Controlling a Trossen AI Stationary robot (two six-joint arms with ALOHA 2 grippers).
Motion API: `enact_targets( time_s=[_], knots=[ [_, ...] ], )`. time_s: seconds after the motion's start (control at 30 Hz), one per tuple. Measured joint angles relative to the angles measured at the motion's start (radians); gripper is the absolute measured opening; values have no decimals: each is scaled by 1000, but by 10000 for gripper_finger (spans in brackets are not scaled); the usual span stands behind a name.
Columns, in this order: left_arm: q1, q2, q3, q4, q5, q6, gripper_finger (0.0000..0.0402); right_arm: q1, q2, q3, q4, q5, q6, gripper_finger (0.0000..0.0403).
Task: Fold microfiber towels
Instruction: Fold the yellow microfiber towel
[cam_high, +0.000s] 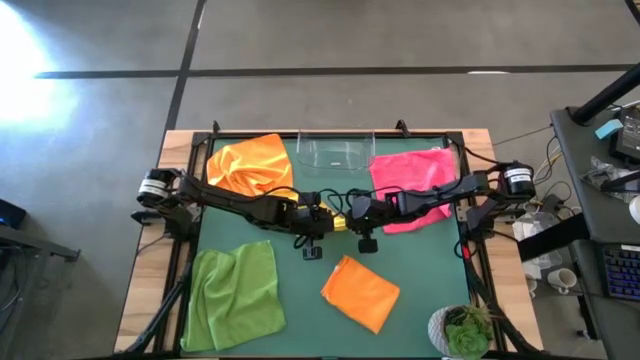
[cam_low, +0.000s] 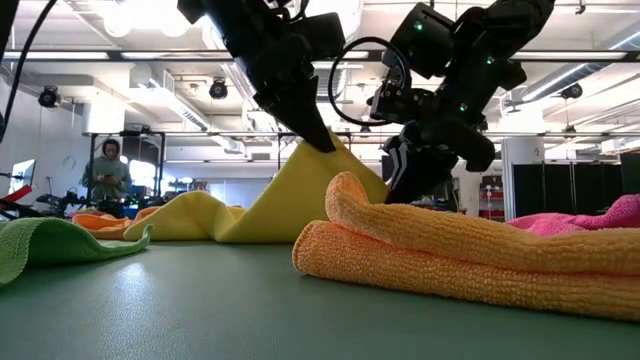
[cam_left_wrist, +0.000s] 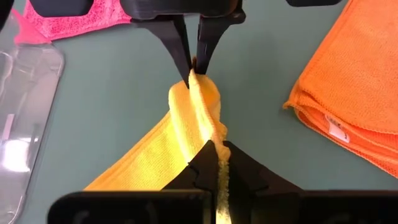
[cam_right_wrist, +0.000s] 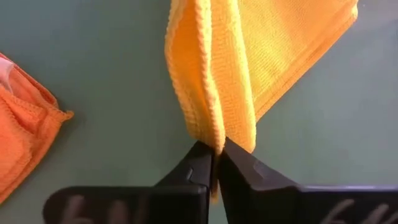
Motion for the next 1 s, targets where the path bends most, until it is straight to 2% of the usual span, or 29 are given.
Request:
enact_targets(
  time_s=[0.13,0.4,0.63,0.73,1.0],
  knots=[
    [0,0,0,0,-1,-1,0,1,-16,1,-27,-2,0,9],
    [-2,-27,20,-1,37,-100,0,24,-95,125,-294,-2,-1,9],
    [-19,-96,34,8,135,-280,0,54,-99,277,-411,3,-1,9],
    [-41,-134,34,11,166,-358,0,70,-99,330,-468,42,14,9],
    [-137,-174,34,7,176,-563,0,165,-98,398,-526,54,188,9]
  ],
)
